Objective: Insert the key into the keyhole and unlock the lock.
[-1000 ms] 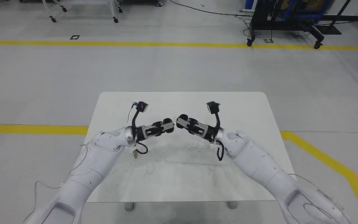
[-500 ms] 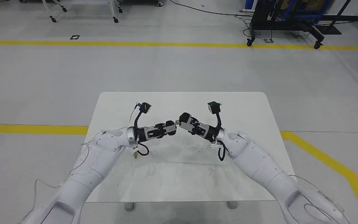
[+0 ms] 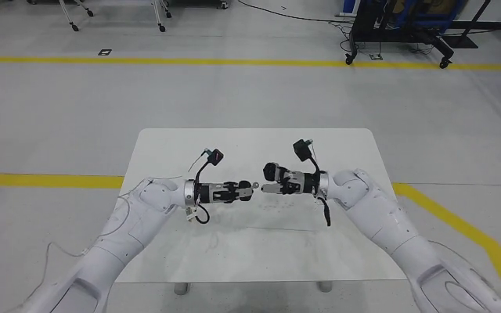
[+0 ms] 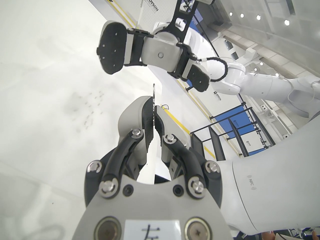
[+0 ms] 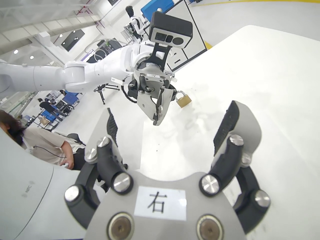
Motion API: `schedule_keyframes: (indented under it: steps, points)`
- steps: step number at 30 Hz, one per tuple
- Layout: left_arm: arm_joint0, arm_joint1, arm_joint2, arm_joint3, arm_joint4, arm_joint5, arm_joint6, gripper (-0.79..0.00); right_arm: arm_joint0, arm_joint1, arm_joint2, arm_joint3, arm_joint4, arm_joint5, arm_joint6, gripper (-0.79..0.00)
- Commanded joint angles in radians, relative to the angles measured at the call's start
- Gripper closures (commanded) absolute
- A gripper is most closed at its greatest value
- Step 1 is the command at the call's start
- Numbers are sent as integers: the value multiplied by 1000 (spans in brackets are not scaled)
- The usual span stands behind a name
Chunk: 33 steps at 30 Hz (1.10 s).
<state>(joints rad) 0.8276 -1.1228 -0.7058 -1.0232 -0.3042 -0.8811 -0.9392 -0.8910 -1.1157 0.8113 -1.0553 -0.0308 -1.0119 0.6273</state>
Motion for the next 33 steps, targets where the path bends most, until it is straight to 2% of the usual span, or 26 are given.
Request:
schedule_keyframes:
  steps: [1,5,9,12,15,20,31,32,33]
  points:
    - [-7,3,22,-4,18,-7,8,0,-2,16,12,-22,17,13,83,-336]
    - [-24,10,57,2,42,-26,26,0,2,35,21,-72,50,81,204,-336]
    - [-38,15,88,8,80,-46,46,0,6,44,21,-95,72,112,276,-314]
    - [-46,17,108,12,91,-58,58,0,10,45,12,-105,70,134,310,-296]
    - [-55,19,126,15,89,-68,68,0,16,43,1,-111,69,154,323,-366]
    - [-69,22,153,21,85,-80,81,0,29,35,-22,-110,46,185,326,-369]
    - [-95,31,208,29,79,-103,103,0,50,22,-54,-98,40,193,326,-240]
    - [-97,32,211,30,77,-105,105,0,52,21,-56,-98,39,193,327,-219]
    - [-99,32,215,32,76,-106,106,0,53,20,-58,-97,41,192,327,-154]
